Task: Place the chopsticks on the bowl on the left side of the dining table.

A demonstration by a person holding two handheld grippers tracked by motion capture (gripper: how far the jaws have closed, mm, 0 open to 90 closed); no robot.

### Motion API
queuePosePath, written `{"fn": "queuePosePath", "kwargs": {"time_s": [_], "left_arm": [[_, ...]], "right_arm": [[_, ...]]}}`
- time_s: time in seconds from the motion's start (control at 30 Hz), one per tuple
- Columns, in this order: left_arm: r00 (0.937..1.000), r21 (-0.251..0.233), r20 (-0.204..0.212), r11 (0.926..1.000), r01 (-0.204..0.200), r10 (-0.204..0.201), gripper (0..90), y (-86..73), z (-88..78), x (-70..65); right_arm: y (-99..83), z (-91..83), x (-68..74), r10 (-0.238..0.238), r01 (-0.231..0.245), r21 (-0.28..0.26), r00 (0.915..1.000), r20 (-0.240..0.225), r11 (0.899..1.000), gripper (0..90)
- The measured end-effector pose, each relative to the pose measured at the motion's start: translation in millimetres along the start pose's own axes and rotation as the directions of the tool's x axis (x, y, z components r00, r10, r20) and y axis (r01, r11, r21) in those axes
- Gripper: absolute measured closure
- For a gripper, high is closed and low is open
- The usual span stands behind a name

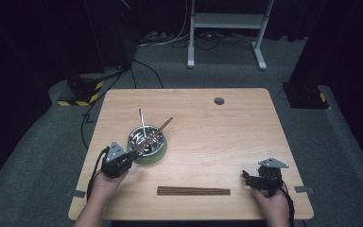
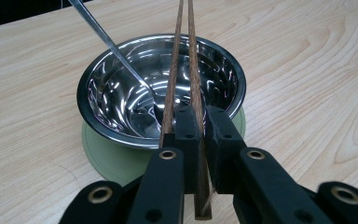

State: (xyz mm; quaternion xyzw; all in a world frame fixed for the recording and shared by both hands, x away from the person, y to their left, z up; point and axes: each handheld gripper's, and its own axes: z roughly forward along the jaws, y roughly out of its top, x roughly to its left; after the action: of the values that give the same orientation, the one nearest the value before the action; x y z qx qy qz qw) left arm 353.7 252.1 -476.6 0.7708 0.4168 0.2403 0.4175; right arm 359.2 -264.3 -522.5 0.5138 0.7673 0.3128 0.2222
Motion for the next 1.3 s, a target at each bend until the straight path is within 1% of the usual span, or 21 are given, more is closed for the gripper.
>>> {"fn": "queuePosePath", "kwargs": {"time_s": [0.03,0.1,0.13,0.17,0.53,0.67,0.7,0.73,0.77,0.8,0.93,0.97,1.0,1.1,1.17,1.3], "left_arm": [[1.0,0.0,-0.003,1.0,0.009,-0.009,83.7,-0.3,0.5,-0.2],[1.0,0.004,-0.005,1.0,0.004,-0.004,83.7,-0.5,1.3,0.4],[1.0,0.006,-0.006,1.0,0.004,-0.004,83.7,-0.6,1.6,0.4],[1.0,0.01,-0.006,0.9999,-0.005,0.005,83.7,-0.7,1.9,0.6],[0.9998,0.021,-0.02,0.9998,-0.004,0.005,83.7,-1.6,5.2,0.1],[0.9995,0.026,-0.028,0.9995,-0.016,0.017,83.6,-1.8,6.6,-0.7],[0.9996,0.028,-0.028,0.9996,-0.01,0.01,83.5,-2.1,7.3,-1.6],[0.9993,0.035,-0.03,0.9992,-0.022,0.023,83.5,-1.9,7.1,-1.2],[0.9994,0.034,-0.028,0.9992,-0.02,0.021,83.5,-2.0,7.7,-1.6],[0.9992,0.037,-0.029,0.9989,-0.028,0.029,83.4,-1.8,8.0,-1.8],[0.9992,0.037,-0.03,0.999,-0.026,0.027,83.3,-2.0,8.5,-2.8],[0.9994,0.037,-0.025,0.999,-0.024,0.025,83.3,-2.1,9.2,-3.1],[0.999,0.045,-0.026,0.9984,-0.035,0.036,83.3,-2.0,9.0,-3.0],[0.9992,0.039,-0.027,0.9988,-0.028,0.029,83.3,-2.4,9.8,-4.4],[0.999,0.04,-0.029,0.9986,-0.034,0.035,83.2,-2.2,9.8,-4.3],[0.999,0.038,-0.033,0.9988,-0.03,0.031,82.7,-2.3,10.0,-4.2]], "right_arm": [[-0.1,0.1,-0.2,-0.004,0.004,-0.001,1.0,0.001,1.0,14.6],[0.0,0.0,0.1,0.001,-0.001,0.0,1.0,0.0,1.0,14.6],[-0.1,0.1,-0.2,-0.004,0.004,-0.001,1.0,0.001,1.0,14.6],[-0.1,0.1,-0.1,-0.003,0.003,-0.001,1.0,0.0,1.0,14.6],[0.0,0.0,0.0,0.0,0.0,0.0,1.0,0.0,1.0,14.6],[0.0,0.0,-0.1,-0.002,0.002,0.0,1.0,0.0,1.0,14.6],[-0.1,0.1,-0.2,-0.003,0.003,-0.001,1.0,0.0,1.0,14.6],[0.0,0.0,0.0,-0.001,0.001,0.0,1.0,0.0,1.0,14.6],[-0.1,0.1,-0.2,-0.004,0.004,-0.001,1.0,0.0,1.0,14.6],[-0.1,0.0,-0.1,-0.003,0.003,-0.001,1.0,0.0,1.0,14.6],[0.0,0.0,0.0,-0.001,0.001,0.0,1.0,0.0,1.0,14.6],[-0.1,0.1,-0.3,-0.005,0.005,-0.002,1.0,0.001,1.0,14.6],[0.0,0.0,0.0,-0.001,0.001,0.0,1.0,0.0,1.0,14.6],[-0.1,0.1,-0.2,-0.005,0.005,-0.002,1.0,0.001,1.0,14.6],[0.0,0.0,-0.1,-0.002,0.002,0.0,1.0,0.0,1.0,14.6],[-0.1,0.1,-0.2,-0.004,0.004,-0.002,1.0,0.0,1.0,14.6]]}}
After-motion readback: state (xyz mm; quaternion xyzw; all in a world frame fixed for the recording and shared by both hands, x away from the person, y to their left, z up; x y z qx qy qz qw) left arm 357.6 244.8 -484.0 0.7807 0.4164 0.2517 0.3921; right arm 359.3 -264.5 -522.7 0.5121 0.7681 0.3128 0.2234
